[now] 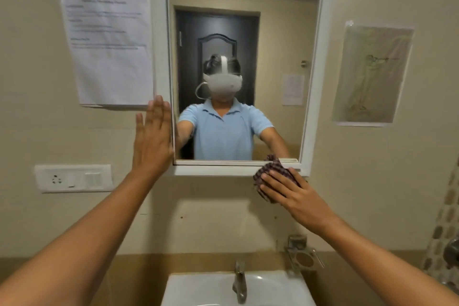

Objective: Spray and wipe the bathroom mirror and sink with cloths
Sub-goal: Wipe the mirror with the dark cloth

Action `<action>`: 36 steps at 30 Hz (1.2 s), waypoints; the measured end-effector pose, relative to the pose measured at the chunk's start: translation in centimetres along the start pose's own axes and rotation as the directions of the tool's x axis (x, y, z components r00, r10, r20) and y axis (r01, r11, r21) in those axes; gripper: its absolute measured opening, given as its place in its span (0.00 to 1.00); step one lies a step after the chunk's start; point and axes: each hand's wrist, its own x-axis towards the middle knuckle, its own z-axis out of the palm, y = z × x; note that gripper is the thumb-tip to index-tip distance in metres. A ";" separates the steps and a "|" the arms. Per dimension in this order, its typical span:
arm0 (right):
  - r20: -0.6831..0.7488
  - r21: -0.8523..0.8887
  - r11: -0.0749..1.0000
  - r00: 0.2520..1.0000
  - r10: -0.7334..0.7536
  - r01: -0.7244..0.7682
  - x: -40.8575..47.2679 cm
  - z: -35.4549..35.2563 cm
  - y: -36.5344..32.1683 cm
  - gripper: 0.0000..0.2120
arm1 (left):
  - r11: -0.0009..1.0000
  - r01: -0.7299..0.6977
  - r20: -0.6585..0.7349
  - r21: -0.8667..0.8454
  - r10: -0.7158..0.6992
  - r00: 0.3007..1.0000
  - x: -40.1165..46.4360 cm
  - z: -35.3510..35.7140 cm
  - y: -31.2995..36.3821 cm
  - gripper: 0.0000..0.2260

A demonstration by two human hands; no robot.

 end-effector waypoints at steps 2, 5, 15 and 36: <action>-0.011 -0.024 1.000 1.000 0.008 -0.008 -0.5 -0.5 0.5 0.26 | 0.998 -0.050 0.003 0.037 0.050 0.999 0.1 -0.3 -0.1 0.33; -0.003 -0.026 0.999 0.999 0.038 -0.038 -0.7 -0.9 0.5 0.24 | 0.995 -0.091 -0.011 0.044 0.092 0.996 0.1 -0.5 -0.1 0.33; 0.105 0.596 0.268 0.404 0.909 -0.757 -4.0 -3.1 4.9 0.29 | 0.996 -0.084 -0.097 -0.005 0.083 0.992 0.2 0.4 1.0 0.34; 0.100 0.532 0.489 0.625 0.774 -0.691 6.0 -6.7 1.7 0.29 | 0.967 -0.052 -0.123 -0.248 0.022 0.992 -2.4 0.9 3.6 0.33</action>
